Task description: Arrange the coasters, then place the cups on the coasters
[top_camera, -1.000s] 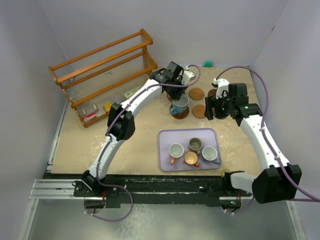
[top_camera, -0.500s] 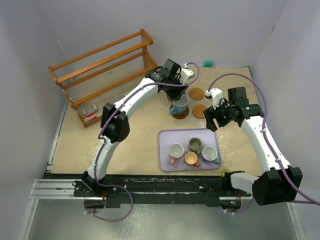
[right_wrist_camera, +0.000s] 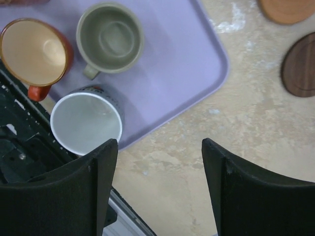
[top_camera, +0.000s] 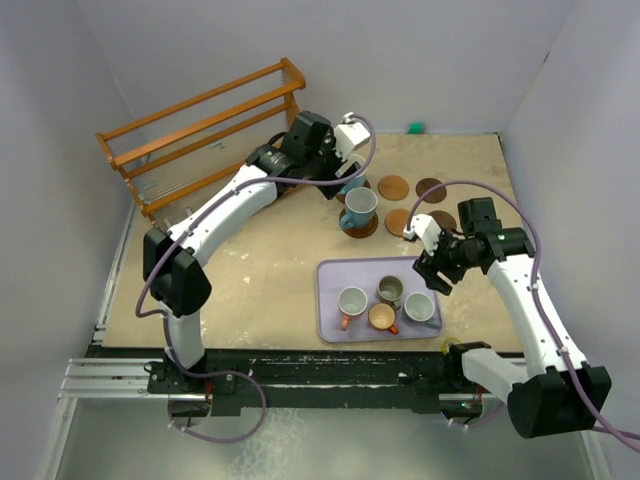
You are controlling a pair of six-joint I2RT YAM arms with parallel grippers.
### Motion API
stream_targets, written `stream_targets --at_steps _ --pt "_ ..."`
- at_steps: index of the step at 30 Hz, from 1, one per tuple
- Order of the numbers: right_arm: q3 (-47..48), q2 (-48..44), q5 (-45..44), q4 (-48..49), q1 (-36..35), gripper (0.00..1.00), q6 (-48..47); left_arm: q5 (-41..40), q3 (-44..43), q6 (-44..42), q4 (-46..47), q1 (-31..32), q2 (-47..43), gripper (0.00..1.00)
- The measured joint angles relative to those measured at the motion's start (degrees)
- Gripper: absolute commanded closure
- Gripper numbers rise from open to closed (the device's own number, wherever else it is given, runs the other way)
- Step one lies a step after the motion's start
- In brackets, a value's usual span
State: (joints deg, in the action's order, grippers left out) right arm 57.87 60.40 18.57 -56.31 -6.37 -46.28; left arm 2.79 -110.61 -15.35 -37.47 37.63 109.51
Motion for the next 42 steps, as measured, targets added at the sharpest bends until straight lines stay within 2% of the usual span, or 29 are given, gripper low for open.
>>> stream_targets --at_steps 7,15,18,22,30,42 --pt "-4.4 2.7 1.6 -0.4 -1.2 0.38 -2.9 -4.5 8.8 -0.8 5.0 -0.2 -5.0 0.15" --pt "-7.0 5.3 1.2 1.5 -6.2 0.51 -3.1 -6.6 13.1 -0.8 7.1 -0.6 -7.3 0.15" --pt "-7.9 7.0 0.3 2.8 -8.2 0.59 -2.8 -7.0 13.6 -0.9 7.6 -0.6 -8.0 0.15" --pt "-8.8 8.4 -0.5 4.0 -10.1 0.74 -2.1 -7.3 14.1 -1.0 8.2 -0.8 -8.7 0.15" --pt "-8.8 8.8 -2.7 4.4 -10.8 0.98 -1.7 -7.7 16.3 -1.9 9.4 -0.9 -9.4 0.15" --pt "-8.6 2.8 -5.6 1.0 -10.7 1.0 -1.6 -8.4 16.9 -2.3 10.3 -0.9 -10.3 0.15"
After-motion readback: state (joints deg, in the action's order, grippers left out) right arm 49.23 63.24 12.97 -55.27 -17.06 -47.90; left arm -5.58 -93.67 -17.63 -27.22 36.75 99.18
